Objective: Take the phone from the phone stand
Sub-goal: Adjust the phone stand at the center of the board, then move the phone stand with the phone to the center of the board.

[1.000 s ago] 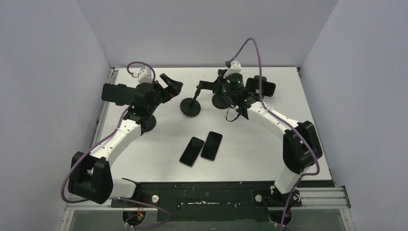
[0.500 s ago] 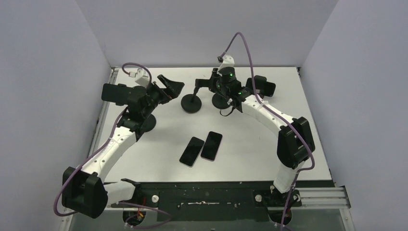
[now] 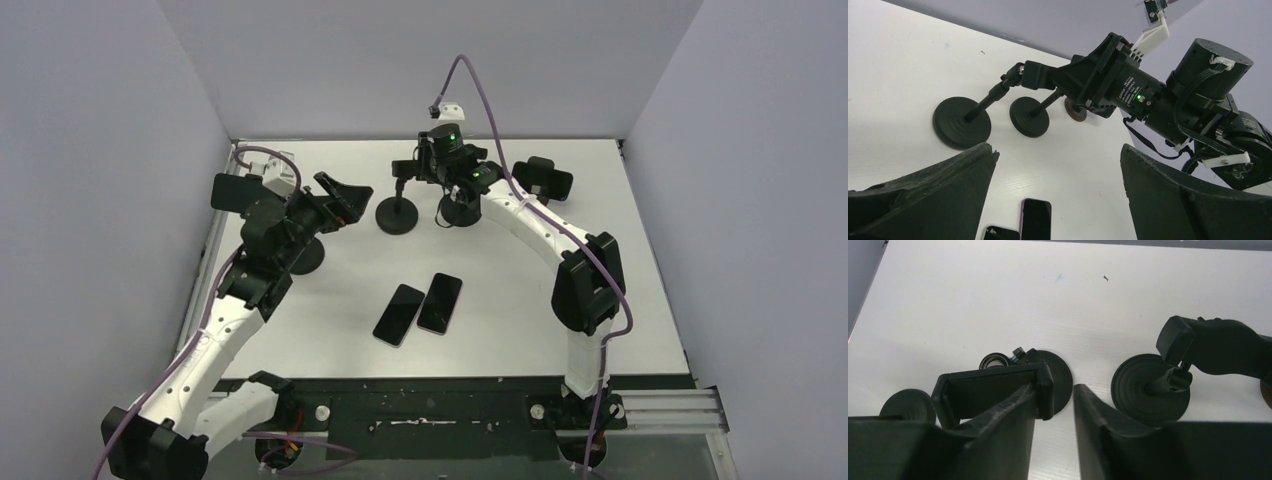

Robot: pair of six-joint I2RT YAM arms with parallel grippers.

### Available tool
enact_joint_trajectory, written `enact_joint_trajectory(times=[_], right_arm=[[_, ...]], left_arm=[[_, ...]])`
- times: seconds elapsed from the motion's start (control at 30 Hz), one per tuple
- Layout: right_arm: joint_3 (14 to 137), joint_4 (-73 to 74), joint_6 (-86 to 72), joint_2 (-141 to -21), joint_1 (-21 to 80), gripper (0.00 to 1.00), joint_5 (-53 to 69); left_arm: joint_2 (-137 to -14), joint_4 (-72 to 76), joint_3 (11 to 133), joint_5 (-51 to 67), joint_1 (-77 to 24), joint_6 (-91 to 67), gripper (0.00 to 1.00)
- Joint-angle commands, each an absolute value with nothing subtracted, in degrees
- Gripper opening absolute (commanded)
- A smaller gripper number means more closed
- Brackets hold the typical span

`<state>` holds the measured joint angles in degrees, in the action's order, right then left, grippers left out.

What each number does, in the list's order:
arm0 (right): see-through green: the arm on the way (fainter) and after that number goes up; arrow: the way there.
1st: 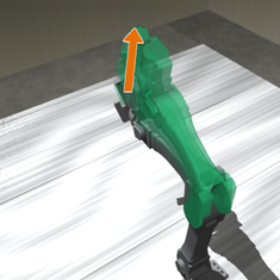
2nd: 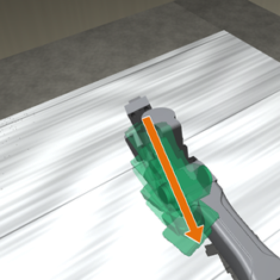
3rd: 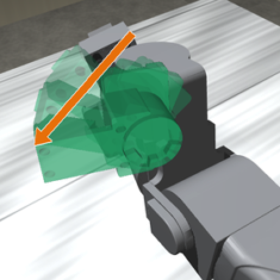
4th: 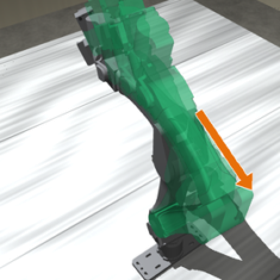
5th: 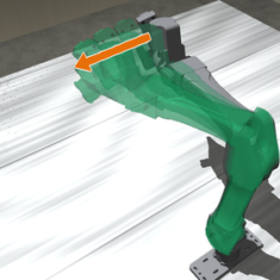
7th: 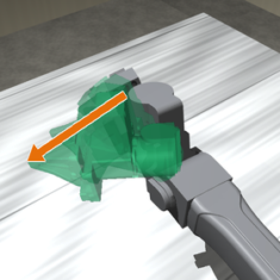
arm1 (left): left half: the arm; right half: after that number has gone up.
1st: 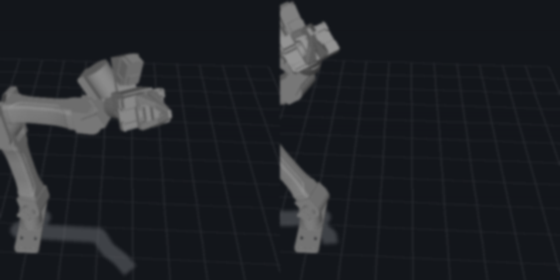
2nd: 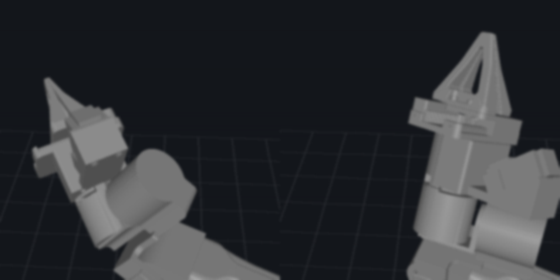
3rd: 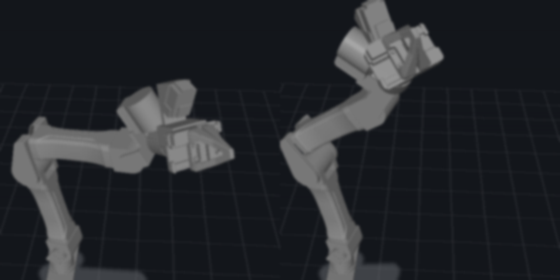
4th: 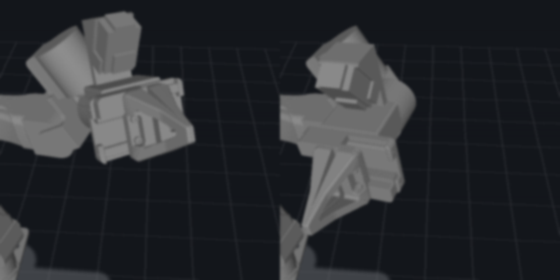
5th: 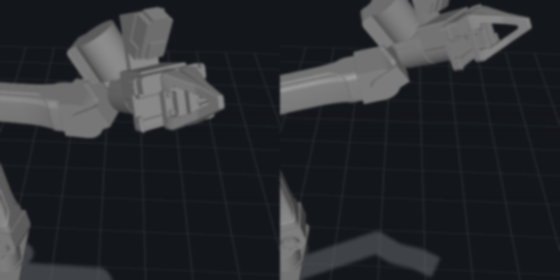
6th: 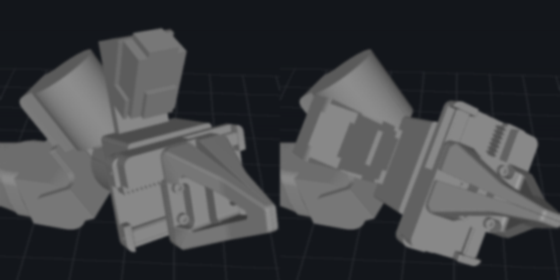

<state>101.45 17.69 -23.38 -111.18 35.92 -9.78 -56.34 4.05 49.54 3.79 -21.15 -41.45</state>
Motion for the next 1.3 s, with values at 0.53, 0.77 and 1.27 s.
enact_joint_trajectory(times=[0.53,0.77,1.27], right_arm=[[108.66,22.62,-24.78,-108.87,37.26,0.79,-5.92],[95.77,13.59,-25.31,-97.26,38.37,0.79,1.62],[72.5,-14.36,-33.55,-82.98,44.93,0.8,23.81]], left_arm=[[-49.27,-17.6,65.59,-10.41,-25.15,-32.45,0.97],[-42.71,-28.62,67.42,-26.26,-26.07,-39.32,0.97],[-35.61,-38.64,64.28,-30.88,-27.75,-45.53,0.97]])
